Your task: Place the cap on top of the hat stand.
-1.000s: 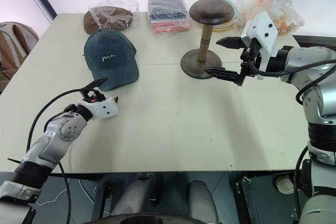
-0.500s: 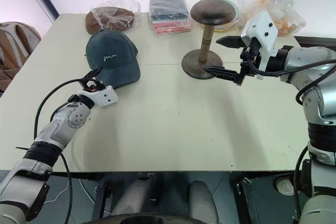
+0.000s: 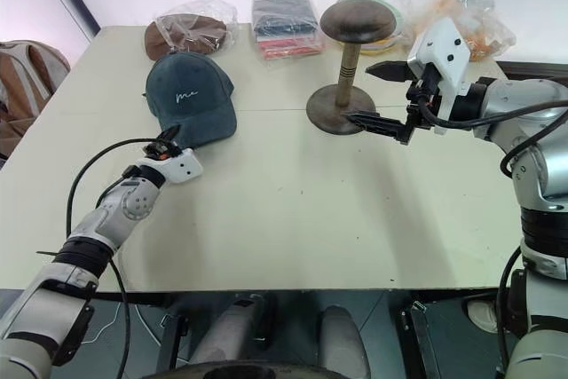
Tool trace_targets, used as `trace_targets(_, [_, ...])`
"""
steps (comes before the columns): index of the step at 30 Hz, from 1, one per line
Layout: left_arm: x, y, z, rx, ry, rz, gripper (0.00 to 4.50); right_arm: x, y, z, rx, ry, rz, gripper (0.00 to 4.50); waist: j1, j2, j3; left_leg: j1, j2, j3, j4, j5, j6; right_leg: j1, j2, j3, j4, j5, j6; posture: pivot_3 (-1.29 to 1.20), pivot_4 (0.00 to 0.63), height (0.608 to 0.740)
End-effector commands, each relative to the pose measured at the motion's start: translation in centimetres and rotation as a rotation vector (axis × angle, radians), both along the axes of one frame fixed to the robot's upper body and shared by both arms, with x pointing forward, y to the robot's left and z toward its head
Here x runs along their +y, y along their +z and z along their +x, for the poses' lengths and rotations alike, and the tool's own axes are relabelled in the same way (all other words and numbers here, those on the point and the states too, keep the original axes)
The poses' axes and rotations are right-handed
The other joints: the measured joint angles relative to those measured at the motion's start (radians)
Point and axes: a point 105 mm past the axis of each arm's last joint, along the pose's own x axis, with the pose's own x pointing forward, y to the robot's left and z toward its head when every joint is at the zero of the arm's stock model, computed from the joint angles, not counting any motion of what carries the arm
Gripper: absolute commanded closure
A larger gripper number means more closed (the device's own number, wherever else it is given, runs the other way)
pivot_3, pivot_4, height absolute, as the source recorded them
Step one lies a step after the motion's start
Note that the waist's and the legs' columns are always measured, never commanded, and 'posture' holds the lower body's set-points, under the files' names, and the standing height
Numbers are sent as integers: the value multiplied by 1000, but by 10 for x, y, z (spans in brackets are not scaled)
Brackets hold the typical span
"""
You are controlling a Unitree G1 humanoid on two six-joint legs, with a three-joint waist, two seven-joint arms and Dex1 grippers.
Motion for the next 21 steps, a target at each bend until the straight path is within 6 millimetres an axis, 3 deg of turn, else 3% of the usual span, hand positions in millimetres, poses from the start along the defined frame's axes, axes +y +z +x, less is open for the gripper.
trace_targets(1, [4,-27,-8,70,16,15,4453,0,19,-7,-75,7,-3,0,3,3,-3,0,0,0,0,0,0,0,0,0,0,0,0,0,150,740])
trace_targets(8, [3,-14,-9,-22,5,7,4453,-1,19,-7,-74,3,-4,0,1,3,-3,1,0,0,0,0,0,0,0,0,0,0,0,0,150,740])
trace_targets(21, [-38,97,-24,-455,-114,-133,4453,-7,25,-8,-75,-9,-9,0,1,-1,0,-3,0,0,0,0,0,-2,0,0,-1,0,0,0,150,740])
